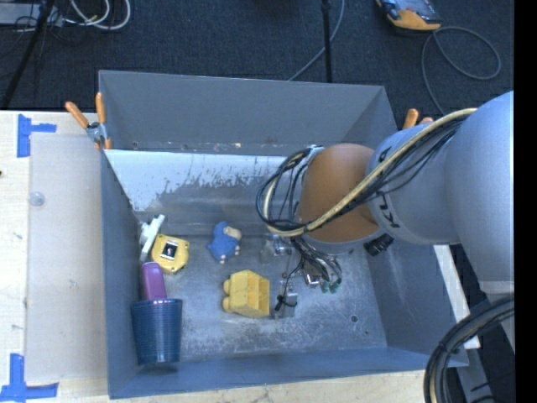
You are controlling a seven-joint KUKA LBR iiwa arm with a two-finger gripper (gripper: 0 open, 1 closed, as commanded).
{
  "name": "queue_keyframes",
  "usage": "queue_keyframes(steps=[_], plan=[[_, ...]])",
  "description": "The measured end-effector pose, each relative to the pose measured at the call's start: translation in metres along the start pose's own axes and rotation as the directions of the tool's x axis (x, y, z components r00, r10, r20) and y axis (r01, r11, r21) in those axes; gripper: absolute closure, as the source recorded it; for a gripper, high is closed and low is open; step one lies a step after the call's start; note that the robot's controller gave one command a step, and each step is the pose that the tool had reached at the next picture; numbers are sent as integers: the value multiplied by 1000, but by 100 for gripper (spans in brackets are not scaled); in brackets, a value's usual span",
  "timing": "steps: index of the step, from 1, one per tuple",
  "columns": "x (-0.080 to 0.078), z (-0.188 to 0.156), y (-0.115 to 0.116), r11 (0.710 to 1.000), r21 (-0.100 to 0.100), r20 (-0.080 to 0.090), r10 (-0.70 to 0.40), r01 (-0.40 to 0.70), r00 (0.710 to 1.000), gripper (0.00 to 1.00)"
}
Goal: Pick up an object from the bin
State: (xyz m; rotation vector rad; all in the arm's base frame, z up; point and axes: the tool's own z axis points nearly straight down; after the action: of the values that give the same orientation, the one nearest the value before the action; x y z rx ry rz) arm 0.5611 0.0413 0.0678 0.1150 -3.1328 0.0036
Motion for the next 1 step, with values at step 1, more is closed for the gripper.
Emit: queue_keyframes(steps=[1], plan=[[-8, -2, 27, 980, -2, 9, -200, 200, 980, 0]])
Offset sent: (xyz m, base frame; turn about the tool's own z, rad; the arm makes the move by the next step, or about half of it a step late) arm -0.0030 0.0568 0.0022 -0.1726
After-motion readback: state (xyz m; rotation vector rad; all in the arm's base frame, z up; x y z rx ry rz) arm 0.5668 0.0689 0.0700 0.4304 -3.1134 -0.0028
